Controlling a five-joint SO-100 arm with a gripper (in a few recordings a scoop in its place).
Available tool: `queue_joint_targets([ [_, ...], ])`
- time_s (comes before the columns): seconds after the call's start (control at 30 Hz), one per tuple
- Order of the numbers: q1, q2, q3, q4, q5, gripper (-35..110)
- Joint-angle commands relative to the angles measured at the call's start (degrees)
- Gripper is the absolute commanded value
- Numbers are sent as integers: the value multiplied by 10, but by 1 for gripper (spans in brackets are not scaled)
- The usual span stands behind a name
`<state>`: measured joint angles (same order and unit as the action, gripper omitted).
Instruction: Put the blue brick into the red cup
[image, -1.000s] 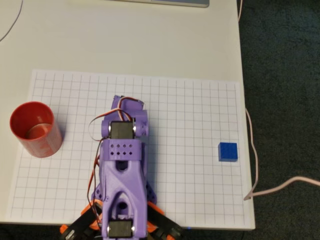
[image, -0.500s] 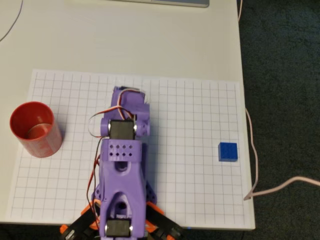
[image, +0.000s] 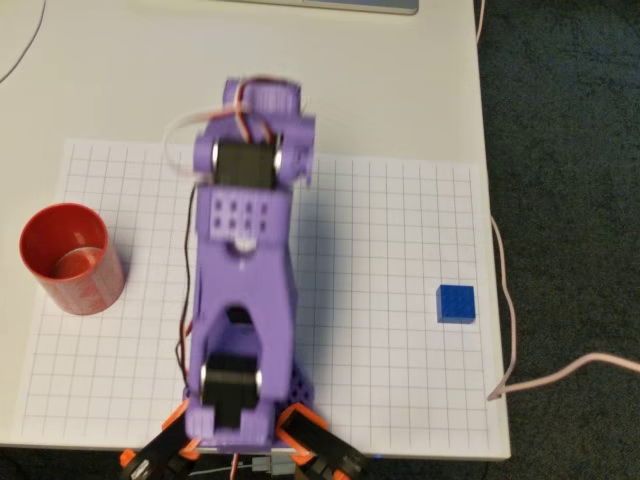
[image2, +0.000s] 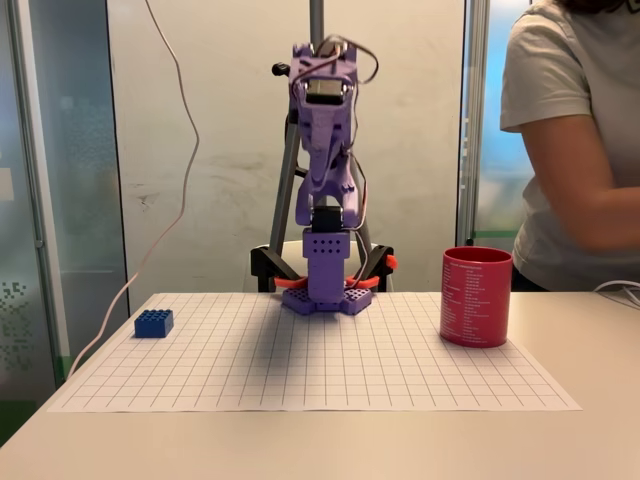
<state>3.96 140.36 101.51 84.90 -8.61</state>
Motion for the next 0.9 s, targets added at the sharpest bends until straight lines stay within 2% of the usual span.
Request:
queue_joint_targets([
  [0.0,33,-97,-156,20,-40,0],
  [0.17,64,-240,-182,14,-98,0],
  [0.27,91,-314,-178,4,-100,0],
  [0.57,231,-467,-149,-69,126,0],
  [0.87,374,-508,-146,-105,238,0],
])
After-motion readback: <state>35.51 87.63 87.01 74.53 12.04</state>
